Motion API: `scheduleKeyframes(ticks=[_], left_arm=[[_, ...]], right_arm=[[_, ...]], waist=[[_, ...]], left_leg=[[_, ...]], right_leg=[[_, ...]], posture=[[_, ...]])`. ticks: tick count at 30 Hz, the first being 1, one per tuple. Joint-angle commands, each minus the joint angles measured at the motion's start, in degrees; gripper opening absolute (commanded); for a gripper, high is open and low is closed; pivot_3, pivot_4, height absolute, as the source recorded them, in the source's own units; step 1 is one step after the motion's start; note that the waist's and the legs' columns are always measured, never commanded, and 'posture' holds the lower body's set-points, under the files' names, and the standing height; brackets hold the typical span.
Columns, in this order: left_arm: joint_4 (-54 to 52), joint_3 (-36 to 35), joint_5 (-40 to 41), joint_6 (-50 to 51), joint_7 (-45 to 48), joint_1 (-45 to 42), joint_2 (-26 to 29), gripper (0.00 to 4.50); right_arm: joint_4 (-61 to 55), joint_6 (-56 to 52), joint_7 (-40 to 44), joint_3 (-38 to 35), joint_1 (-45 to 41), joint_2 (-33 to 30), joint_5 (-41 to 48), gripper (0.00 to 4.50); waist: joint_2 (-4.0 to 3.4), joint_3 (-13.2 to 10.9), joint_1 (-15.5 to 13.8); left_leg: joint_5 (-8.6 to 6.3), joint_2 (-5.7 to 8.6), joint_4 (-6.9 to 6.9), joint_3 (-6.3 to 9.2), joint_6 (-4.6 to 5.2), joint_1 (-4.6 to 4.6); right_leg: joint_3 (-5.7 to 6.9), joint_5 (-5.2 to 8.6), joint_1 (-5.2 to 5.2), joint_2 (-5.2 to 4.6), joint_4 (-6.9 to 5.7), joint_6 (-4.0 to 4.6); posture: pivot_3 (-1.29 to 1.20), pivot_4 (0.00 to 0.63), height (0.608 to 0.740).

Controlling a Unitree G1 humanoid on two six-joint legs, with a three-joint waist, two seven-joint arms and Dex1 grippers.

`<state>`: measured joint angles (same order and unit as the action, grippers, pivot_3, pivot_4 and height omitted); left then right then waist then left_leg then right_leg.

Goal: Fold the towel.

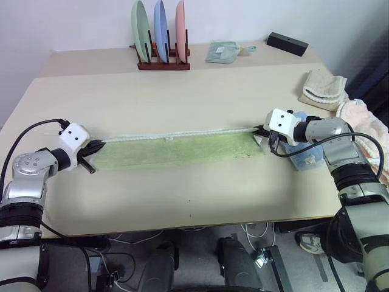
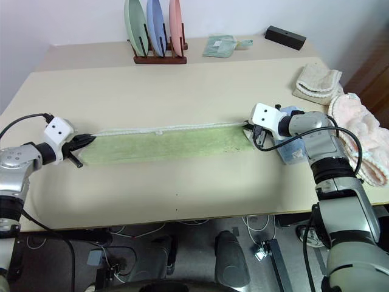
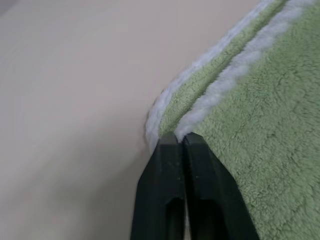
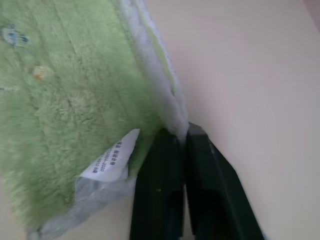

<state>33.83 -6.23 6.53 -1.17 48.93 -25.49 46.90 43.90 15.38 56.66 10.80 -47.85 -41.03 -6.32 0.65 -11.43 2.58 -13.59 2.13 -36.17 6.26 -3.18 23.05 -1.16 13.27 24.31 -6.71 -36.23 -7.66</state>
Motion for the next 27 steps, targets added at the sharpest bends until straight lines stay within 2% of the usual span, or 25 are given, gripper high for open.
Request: scheduleKeyframes(ticks=[1, 5, 9, 11, 13, 15, 17, 21, 24, 27], left_arm=[[-0.9, -3.0, 1.6, 0.7, -1.6, -0.4, 0.3, 1.95], [-1.8, -5.3, 1.7, -0.5, -5.8, -0.2, -0.3, 3.99], [-6.1, -10.9, 6.6, 1.3, -9.1, 0.9, -2.2, 3.99], [-11.0, -13.4, 9.2, 2.7, -9.8, 2.4, -3.0, 3.99], [-18.0, -13.8, 11.3, 5.3, -9.4, 4.7, -3.6, 4.06], [-26.4, -11.8, 12.4, 7.0, -7.7, 7.8, -4.4, 4.06], [-34.0, -8.8, 13.8, 9.6, -6.4, 10.1, -5.8, 4.06], [-45.1, -0.2, 14.6, 13.6, -4.9, 11.8, -10.3, 4.06], [-48.7, 5.5, 13.5, 14.3, -3.9, 12.2, -12.9, 4.06], [-50.3, 9.1, 12.2, 13.0, -2.4, 12.8, -13.8, 4.06]], right_arm=[[-0.1, 2.3, -4.0, -1.8, -2.3, -1.3, -1.5, 1.93], [-3.0, 3.2, -7.4, -2.8, -0.9, -3.6, -2.9, 3.98], [-14.1, -2.0, -9.3, -7.7, 5.1, -7.2, 0.2, 3.98], [-25.0, -12.4, -7.6, -12.7, 10.8, -7.6, 7.0, 3.98], [-38.2, -25.8, -6.7, -17.5, 17.7, -7.1, 15.1, 4.49], [-51.2, -37.9, -8.0, -21.4, 24.7, -5.3, 24.1, 4.49], [-60.8, -48.6, -12.4, -24.9, 29.6, -1.6, 32.5, 4.49], [-70.4, -66.8, -25.7, -29.3, 36.0, 8.8, 43.7, 4.49], [-73.6, -75.9, -34.4, -32.2, 39.8, 16.6, 50.2, 4.49], [-74.3, -81.1, -41.7, -34.3, 41.0, 21.9, 53.2, 4.49]], waist=[[0.0, 0.0, 0.0], [0.0, 0.0, 0.0], [0.0, 0.0, -0.3], [0.04, 0.0, -0.4], [0.05, 0.0, -0.3], [0.06, 0.0, -0.4], [0.05, 0.1, -0.3], [0.1, 0.1, -0.5], [0.15, 0.1, -1.0], [0.12, 0.1, -1.1]], left_leg=[[0.0, 0.0, 0.0, 0.01, 0.0, 0.0], [0.0, 0.0, 0.0, 0.01, 0.0, 0.0], [0.0, 0.02, 0.0, 0.04, -0.01, 0.04], [0.0, 0.01, -0.02, 0.06, -0.01, 0.06], [0.0, 0.01, 0.0, 0.09, 0.0, 0.07], [0.0, 0.0, -0.03, 0.11, 0.0, 0.08], [0.0, 0.0, -0.06, 0.11, 0.0, 0.07], [0.0, 0.0, -0.12, 0.11, 0.0, 0.0], [0.0, 0.0, -0.12, 0.11, 0.01, -0.03], [0.0, 0.01, -0.08, 0.06, 0.01, -0.05]], right_leg=[[0.0, 0.0, 0.0, 0.0, 0.0, 0.0], [0.0, 0.0, 0.01, 0.0, -0.01, 0.0], [0.01, 0.0, 0.01, -0.01, 0.01, -0.01], [0.02, 0.0, 0.02, -0.01, 0.01, -0.02], [0.02, 0.0, 0.01, -0.01, 0.02, -0.02], [0.01, 0.0, 0.01, -0.01, -0.02, -0.02], [0.0, 0.0, -0.01, -0.02, -0.05, -0.02], [-0.02, -0.03, -0.13, -0.01, -0.06, 0.02], [-0.02, -0.03, -0.16, 0.0, -0.04, 0.02], [-0.05, -0.03, -0.14, 0.0, -0.03, 0.02]], posture=[[0.0, 0.15, 0.74], [0.0, 0.15, 0.74], [0.0, 0.15, 0.74], [0.0, 0.15, 0.74], [0.0, 0.15, 0.74], [0.0, 0.15, 0.74], [0.0, 0.15, 0.74], [0.0, 0.15, 0.74], [0.0, 0.15, 0.74], [0.0, 0.15, 0.74]])
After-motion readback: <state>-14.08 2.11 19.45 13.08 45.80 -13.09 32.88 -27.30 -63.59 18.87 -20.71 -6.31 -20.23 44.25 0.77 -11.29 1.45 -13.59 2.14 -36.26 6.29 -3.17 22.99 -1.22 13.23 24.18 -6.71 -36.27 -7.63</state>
